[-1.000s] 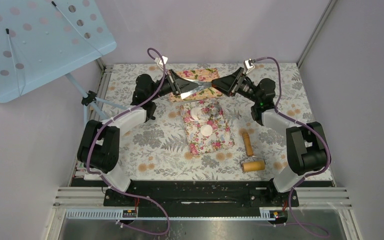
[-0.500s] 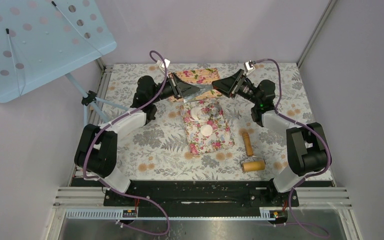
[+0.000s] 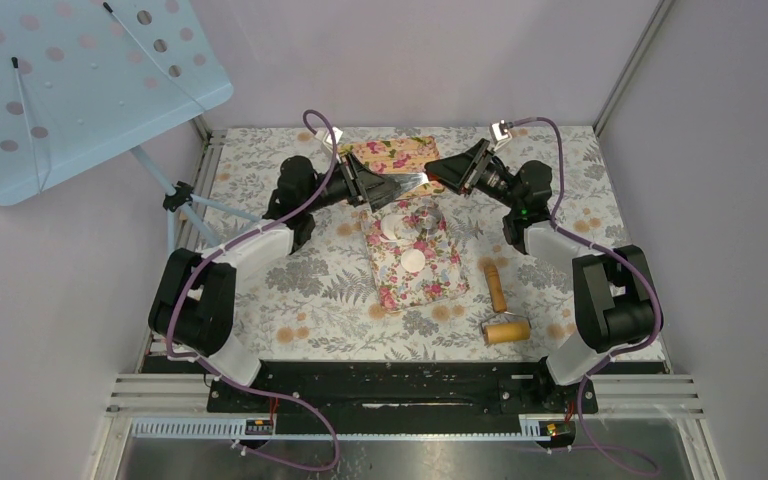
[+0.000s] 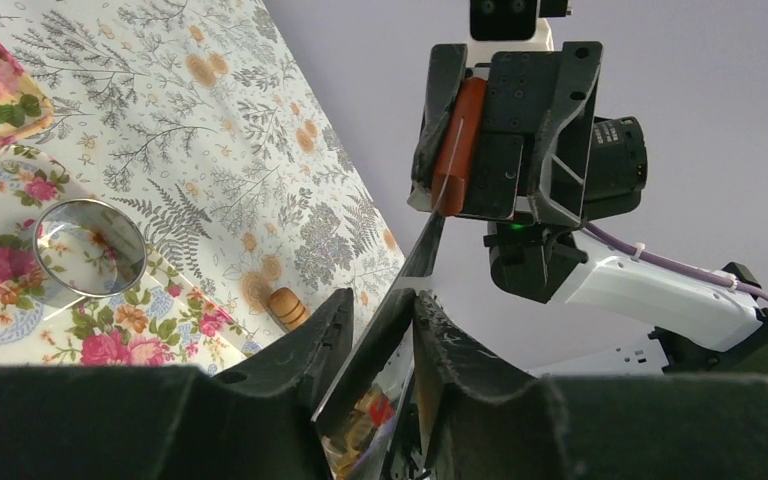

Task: Roll out the dumpling wrappers from the dough

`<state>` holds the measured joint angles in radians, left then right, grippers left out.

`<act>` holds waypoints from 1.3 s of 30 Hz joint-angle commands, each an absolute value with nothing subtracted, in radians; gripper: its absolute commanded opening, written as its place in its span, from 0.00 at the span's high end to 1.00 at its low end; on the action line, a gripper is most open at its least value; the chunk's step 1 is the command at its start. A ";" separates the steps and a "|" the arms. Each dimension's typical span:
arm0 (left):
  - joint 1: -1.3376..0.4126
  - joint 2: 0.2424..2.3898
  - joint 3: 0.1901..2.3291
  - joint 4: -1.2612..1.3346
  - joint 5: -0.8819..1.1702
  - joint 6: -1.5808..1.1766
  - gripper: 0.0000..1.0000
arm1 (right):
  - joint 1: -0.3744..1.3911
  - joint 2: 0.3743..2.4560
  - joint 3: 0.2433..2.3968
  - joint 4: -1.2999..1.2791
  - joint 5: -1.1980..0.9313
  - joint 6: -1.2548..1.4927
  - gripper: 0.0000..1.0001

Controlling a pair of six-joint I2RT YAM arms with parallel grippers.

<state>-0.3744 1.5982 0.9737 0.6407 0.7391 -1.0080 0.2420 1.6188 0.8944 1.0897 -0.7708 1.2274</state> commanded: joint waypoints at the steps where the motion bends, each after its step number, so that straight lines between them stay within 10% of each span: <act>1: -0.376 1.623 0.952 0.569 0.687 -0.949 0.72 | 0.224 1.548 0.930 1.245 -0.751 1.257 0.77; 6: -0.384 1.621 0.951 0.563 0.685 -0.946 0.70 | 0.222 1.548 0.931 1.232 -0.749 1.258 0.89; 11: -0.384 1.615 0.953 0.555 0.685 -0.943 0.81 | 0.218 1.529 0.927 1.199 -0.746 1.229 0.35; 15: -0.383 1.612 0.961 0.549 0.689 -0.942 1.00 | 0.212 1.527 0.929 1.203 -0.752 1.230 0.32; 22: -0.373 1.598 0.951 0.566 0.687 -0.953 1.00 | 0.200 1.546 0.905 1.244 -0.727 1.280 0.33; 29: -0.355 1.593 0.936 0.570 0.674 -0.958 1.00 | 0.178 1.546 0.878 1.302 -0.698 1.329 0.43; 33: -0.355 1.603 0.940 0.571 0.676 -0.961 1.00 | 0.179 1.555 0.889 1.291 -0.710 1.328 0.61; 37: -0.357 1.609 0.942 0.577 0.681 -0.965 1.00 | 0.179 1.561 0.901 1.256 -0.726 1.308 1.00; 39: -0.357 1.611 0.944 0.577 0.681 -0.968 1.00 | 0.180 1.561 0.912 1.225 -0.739 1.296 1.00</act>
